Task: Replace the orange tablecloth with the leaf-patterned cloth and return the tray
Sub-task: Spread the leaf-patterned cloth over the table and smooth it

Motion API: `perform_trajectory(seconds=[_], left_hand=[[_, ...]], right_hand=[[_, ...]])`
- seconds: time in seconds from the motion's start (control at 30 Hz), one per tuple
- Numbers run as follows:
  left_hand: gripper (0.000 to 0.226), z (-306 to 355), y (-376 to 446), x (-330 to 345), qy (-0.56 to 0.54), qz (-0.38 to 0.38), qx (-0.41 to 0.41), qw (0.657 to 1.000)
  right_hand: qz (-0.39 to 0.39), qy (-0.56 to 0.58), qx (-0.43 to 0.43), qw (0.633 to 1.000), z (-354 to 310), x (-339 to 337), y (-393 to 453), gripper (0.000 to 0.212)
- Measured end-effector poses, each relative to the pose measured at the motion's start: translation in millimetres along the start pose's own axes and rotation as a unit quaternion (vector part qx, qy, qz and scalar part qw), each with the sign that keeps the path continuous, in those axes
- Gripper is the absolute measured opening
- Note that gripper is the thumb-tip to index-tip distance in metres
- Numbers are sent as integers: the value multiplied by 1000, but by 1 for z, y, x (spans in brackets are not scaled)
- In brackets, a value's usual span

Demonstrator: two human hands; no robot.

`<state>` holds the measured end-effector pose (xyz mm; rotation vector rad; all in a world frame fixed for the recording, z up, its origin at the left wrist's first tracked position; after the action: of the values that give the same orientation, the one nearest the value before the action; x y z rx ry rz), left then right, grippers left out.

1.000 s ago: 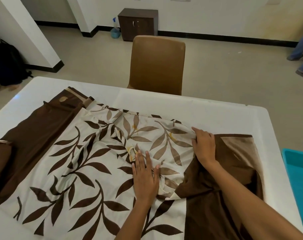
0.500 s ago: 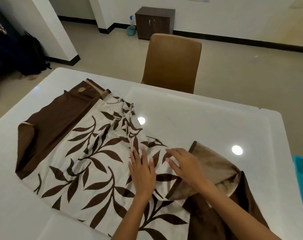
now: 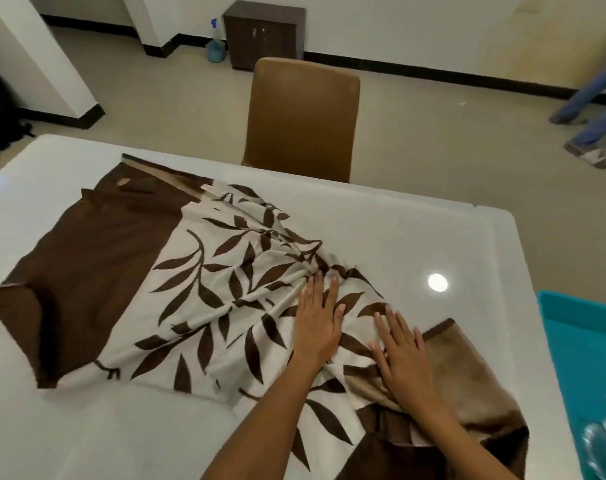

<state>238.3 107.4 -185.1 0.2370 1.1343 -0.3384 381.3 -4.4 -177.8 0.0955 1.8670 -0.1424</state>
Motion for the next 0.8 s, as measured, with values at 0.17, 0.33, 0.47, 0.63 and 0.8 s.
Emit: perform_trajectory(seconds=[0.17,0.33,0.47,0.63,0.8], left_hand=[[67,74,41,32,15,-92,189,978],[57,100,12,47,17,-99,277,956],[58,85,-31,31,-45,-74,206,975],[54,49,-97,22,-8,-48,75,996],[53,44,-136,12,28,-36,-19,999]], right_hand=[[55,0,191,980,30,-7,-39,63],[59,-2,243,968,31,0,-89,67],[77,10,186,979,30,-7,-108,56],[155,146,120,970,18,-36,-94,50],[127,117,50,984,-1,-32,-73,31]])
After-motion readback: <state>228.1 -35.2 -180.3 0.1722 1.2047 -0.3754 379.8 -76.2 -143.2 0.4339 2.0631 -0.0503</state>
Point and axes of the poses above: each hand's wrist, its own y-axis towards the middle knuckle, its own x-axis out of the palm, z = x × y, the point moved 4 cm from there along y, towards the middle knuckle, and after that the axes turned 3 degrees about -x, right-handed, at the moved point
